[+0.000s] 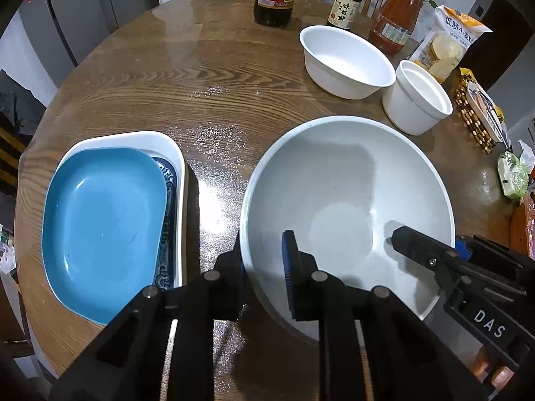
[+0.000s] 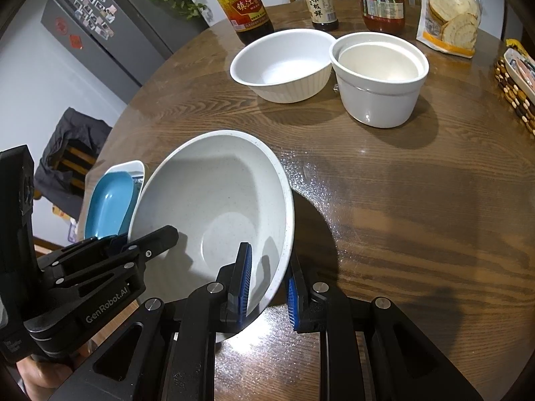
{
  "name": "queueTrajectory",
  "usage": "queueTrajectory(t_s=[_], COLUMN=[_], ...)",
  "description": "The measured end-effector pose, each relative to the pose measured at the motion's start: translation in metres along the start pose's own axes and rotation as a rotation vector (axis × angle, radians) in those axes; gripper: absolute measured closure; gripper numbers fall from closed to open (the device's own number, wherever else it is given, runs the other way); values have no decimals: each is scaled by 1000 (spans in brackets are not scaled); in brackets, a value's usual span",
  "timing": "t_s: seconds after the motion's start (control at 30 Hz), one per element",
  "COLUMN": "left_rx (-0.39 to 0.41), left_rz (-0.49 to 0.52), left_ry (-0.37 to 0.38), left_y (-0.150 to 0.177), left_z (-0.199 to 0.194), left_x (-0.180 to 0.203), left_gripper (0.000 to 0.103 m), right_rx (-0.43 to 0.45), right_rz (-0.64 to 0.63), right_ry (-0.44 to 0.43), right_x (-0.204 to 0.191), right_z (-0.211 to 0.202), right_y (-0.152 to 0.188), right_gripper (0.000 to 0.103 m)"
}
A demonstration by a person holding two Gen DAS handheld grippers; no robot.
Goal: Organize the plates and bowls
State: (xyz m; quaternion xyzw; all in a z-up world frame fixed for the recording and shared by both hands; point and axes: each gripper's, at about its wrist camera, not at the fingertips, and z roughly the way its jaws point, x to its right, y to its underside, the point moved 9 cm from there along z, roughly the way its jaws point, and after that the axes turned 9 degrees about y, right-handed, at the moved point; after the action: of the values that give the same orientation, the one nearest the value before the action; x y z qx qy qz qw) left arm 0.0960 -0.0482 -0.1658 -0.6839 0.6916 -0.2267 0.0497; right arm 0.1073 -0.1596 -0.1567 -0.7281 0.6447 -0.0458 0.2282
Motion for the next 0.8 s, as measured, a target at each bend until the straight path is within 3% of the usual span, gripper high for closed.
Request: queueTrajectory(t_s=[0.53, 0.7, 0.8], left_rx=[-1, 2, 9], left_rz=[11, 15, 12], left_ry=[-12, -6, 1], left_y=[2, 1, 1], left_z=[3, 1, -4], left_x=[1, 4, 5], left_gripper=[81, 77, 67], right_rx=[12, 27, 41], right_rz=[14, 53, 82], right_ry=[21, 44, 39], right_x=[4, 18, 25], right_z=[-1, -7, -12], right_y=[-2, -4, -5], right_gripper=[82, 66, 55])
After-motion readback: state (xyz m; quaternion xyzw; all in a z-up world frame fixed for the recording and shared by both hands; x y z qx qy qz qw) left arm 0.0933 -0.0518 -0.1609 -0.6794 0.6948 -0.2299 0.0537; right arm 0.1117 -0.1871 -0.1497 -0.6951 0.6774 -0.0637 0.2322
